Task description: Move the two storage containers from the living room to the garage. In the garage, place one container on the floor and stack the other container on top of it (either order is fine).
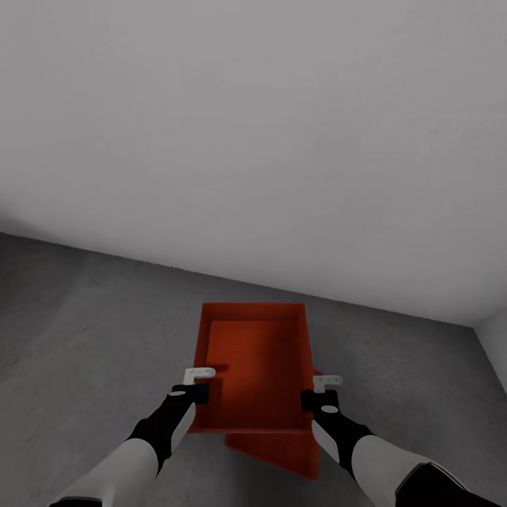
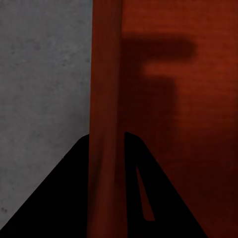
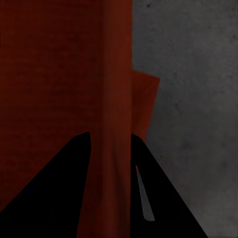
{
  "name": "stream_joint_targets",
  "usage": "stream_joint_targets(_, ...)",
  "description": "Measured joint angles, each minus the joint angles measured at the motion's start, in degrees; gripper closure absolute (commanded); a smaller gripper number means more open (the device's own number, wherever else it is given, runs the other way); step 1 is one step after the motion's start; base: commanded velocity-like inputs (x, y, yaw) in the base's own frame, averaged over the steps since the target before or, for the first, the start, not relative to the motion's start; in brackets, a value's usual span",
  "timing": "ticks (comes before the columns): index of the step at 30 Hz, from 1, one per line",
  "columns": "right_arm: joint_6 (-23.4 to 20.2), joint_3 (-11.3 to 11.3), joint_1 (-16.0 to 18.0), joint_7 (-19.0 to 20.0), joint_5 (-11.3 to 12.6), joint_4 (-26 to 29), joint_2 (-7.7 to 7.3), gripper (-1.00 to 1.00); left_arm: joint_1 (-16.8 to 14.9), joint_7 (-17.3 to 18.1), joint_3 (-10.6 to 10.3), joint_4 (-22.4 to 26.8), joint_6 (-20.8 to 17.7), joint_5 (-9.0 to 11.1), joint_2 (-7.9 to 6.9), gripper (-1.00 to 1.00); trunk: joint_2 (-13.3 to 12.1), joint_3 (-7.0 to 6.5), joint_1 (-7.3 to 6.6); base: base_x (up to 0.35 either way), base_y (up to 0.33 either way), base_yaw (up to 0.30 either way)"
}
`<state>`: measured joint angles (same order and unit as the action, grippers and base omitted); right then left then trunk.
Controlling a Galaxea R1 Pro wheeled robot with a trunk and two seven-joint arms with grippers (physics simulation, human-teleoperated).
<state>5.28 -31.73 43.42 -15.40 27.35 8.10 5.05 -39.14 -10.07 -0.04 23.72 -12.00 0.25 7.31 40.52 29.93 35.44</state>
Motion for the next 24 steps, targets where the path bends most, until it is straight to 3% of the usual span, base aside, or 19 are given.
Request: stream_joint_targets(24,-0.05,-0.04,-0.01,-0.04,0.04,0.02,-0.01,1.0,-0.01,-0.23,-0.57,0.01,-0.09,0.5,-0.07,1.0,0.0,0.0,0.0,0.0,0.0,-0.136)
